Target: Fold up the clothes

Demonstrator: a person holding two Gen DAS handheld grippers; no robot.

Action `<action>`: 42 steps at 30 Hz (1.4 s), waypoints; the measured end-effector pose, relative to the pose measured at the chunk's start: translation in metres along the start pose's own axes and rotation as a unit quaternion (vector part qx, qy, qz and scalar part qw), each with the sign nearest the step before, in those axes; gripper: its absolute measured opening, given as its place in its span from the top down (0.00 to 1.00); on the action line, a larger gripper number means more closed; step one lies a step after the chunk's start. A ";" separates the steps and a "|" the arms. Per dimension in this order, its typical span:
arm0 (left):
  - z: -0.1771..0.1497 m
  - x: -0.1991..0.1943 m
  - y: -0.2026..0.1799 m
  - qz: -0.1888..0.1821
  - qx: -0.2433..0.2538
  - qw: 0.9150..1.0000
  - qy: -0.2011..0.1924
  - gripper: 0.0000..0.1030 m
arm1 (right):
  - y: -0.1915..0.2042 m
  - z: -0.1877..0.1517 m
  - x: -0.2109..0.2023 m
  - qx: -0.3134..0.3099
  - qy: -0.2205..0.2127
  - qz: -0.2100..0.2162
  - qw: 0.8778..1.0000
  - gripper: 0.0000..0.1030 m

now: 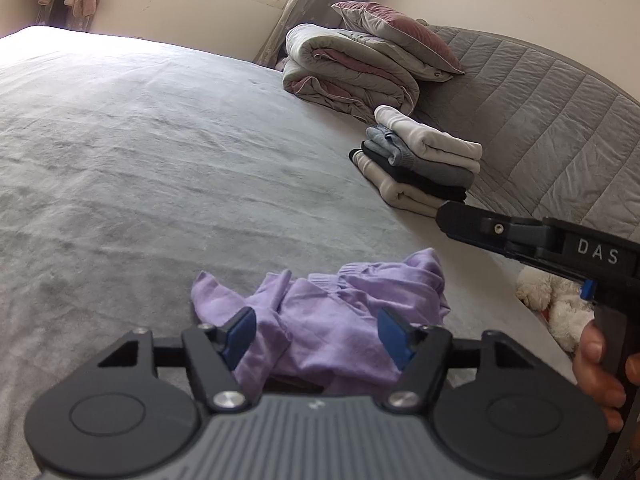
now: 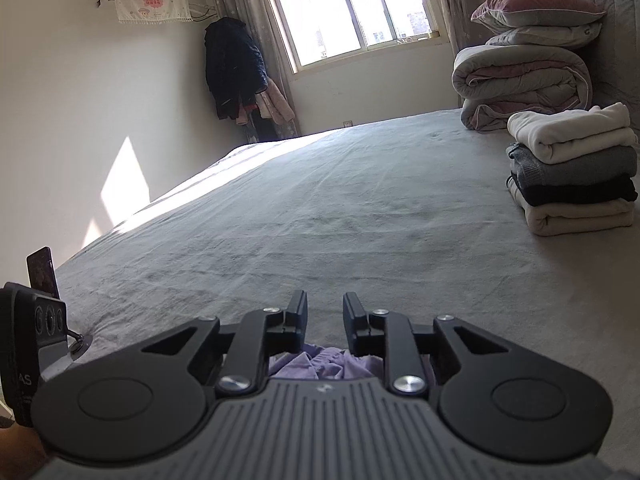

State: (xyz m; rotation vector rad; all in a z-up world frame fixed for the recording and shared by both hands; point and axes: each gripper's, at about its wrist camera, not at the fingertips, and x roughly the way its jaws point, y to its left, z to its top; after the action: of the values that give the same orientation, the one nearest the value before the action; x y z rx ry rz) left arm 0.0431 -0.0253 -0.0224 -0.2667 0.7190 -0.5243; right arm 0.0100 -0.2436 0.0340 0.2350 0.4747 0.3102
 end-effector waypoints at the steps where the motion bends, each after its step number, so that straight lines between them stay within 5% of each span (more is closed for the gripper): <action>1: 0.001 0.000 0.004 0.006 -0.009 1.000 0.000 0.47 | 0.002 -0.002 0.001 -0.004 0.005 0.002 1.000 0.56; 9: 0.014 -0.005 0.035 0.005 -0.092 0.996 0.014 0.57 | 0.034 -0.024 0.017 -0.107 0.068 0.030 0.991 0.56; 16: 0.006 0.009 0.028 0.011 -0.060 0.994 0.086 0.55 | 0.051 -0.049 0.039 -0.204 0.136 0.000 0.970 0.56; 18: 0.004 0.012 0.024 0.029 -0.041 0.994 0.095 0.79 | 0.053 -0.056 0.042 -0.233 0.142 -0.030 0.962 0.73; 19: 0.004 0.013 0.023 0.038 -0.032 0.994 0.099 0.95 | 0.050 -0.053 0.040 -0.225 0.137 -0.030 0.964 0.86; 27: 0.016 -0.003 0.034 0.098 -0.030 0.993 0.051 0.95 | 0.018 -0.017 0.008 -0.106 0.046 -0.021 0.993 0.91; 31: 0.020 -0.013 0.038 0.070 -0.050 0.996 0.024 0.93 | -0.005 0.000 -0.005 -0.029 0.003 -0.016 0.999 0.91; 34: 0.021 -0.016 0.033 0.033 -0.046 0.998 0.009 0.79 | -0.014 0.005 -0.012 0.008 -0.008 -0.008 1.000 0.91; 42: 0.018 -0.009 0.015 -0.094 -0.050 0.994 0.021 0.64 | -0.010 0.007 -0.009 0.040 0.006 0.028 0.999 0.91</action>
State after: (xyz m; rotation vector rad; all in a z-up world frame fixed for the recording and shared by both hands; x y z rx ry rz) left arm 0.0550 -0.0066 -0.0109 -0.4210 0.7656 -0.6745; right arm 0.0084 -0.2567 0.0409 0.3246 0.4933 0.3483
